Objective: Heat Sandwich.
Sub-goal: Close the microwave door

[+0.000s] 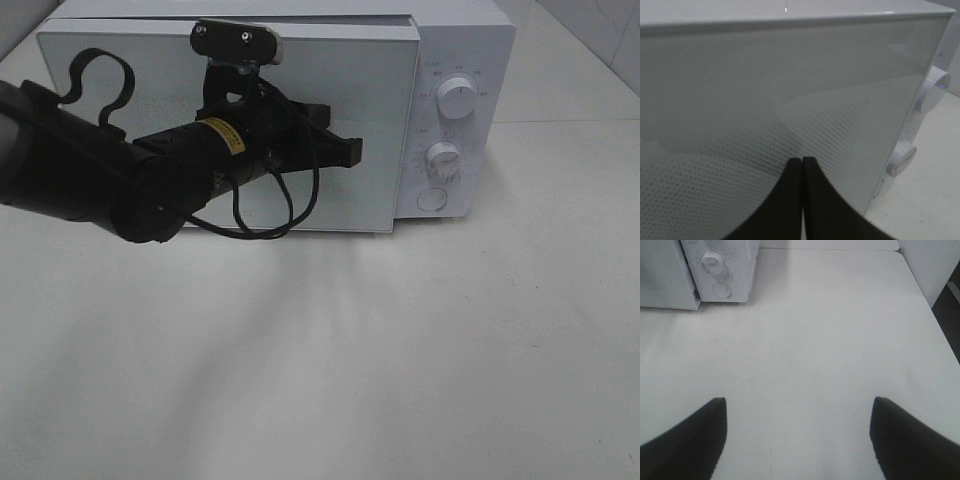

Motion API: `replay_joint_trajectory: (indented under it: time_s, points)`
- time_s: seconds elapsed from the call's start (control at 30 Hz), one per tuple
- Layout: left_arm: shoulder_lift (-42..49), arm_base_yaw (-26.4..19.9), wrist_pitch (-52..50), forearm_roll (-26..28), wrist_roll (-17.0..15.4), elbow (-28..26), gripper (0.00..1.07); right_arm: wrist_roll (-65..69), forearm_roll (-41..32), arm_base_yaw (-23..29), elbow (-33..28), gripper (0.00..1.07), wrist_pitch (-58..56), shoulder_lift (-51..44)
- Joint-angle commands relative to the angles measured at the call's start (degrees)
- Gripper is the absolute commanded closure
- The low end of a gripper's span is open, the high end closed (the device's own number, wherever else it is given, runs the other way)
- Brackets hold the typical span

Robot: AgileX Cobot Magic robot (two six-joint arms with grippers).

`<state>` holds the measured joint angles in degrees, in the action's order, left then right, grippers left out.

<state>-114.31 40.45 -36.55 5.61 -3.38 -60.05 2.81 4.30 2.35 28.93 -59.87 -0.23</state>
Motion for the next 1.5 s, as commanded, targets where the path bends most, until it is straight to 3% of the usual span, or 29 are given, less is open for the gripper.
replay_joint_trajectory:
  time_s: [0.03, 0.7, 1.37, 1.5]
  points:
    - [-1.26, 0.34, 0.74, 0.57, 0.0, -3.09, 1.07, -0.74, -0.11, -0.4, 0.0, 0.31, 0.34, -1.49]
    - [-8.59, 0.29, 5.67, 2.64, 1.78, -16.21, 1.07, -0.69, -0.11, -0.4, 0.0, 0.31, 0.34, -1.49]
    - [-7.68, 0.46, 7.39, 2.06, 1.55, -16.21, 1.07, -0.74, -0.11, -0.4, 0.0, 0.31, 0.34, -1.49]
    - [-5.1, 1.2, 7.62, 1.2, 1.55, -13.52, 1.07, -0.69, -0.11, -0.4, 0.0, 0.31, 0.34, -1.49]
